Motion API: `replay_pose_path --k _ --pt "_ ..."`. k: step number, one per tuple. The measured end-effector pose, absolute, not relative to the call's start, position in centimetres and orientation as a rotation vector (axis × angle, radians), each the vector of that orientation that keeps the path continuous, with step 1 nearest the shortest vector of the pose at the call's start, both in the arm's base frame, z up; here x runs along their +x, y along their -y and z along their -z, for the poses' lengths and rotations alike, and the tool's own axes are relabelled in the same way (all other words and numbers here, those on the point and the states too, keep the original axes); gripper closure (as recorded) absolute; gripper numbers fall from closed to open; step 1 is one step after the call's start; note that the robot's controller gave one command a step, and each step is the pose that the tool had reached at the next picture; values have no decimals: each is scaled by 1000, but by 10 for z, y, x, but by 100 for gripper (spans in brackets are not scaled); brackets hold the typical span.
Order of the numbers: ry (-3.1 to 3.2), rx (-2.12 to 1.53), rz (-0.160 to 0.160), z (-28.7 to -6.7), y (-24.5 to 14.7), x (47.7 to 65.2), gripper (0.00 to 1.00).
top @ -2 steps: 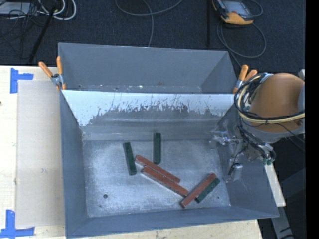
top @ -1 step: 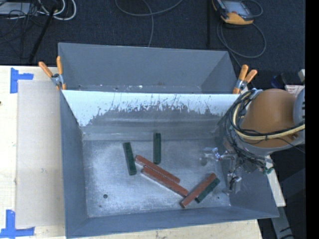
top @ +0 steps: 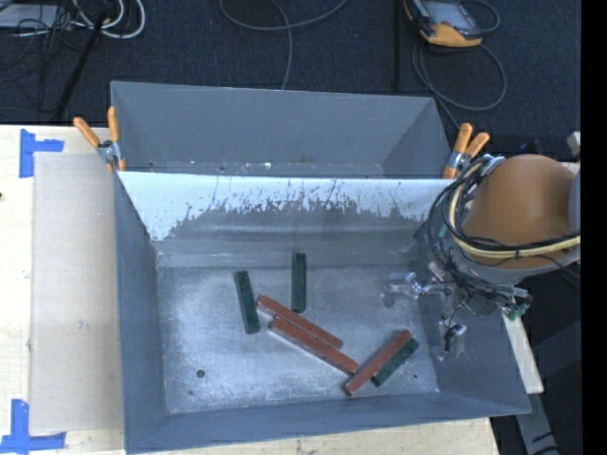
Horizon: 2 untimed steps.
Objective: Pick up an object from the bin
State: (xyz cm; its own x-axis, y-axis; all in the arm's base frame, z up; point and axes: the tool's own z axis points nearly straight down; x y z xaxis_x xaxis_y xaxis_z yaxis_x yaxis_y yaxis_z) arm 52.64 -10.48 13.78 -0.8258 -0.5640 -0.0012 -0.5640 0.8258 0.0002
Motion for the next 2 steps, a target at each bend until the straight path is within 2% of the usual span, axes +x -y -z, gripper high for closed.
replay_pose_path --k 1,2 --pt "-2890 -1227 1 -85 88 514 0" --pt "-2750 -1517 -1 -70 87 508 100"
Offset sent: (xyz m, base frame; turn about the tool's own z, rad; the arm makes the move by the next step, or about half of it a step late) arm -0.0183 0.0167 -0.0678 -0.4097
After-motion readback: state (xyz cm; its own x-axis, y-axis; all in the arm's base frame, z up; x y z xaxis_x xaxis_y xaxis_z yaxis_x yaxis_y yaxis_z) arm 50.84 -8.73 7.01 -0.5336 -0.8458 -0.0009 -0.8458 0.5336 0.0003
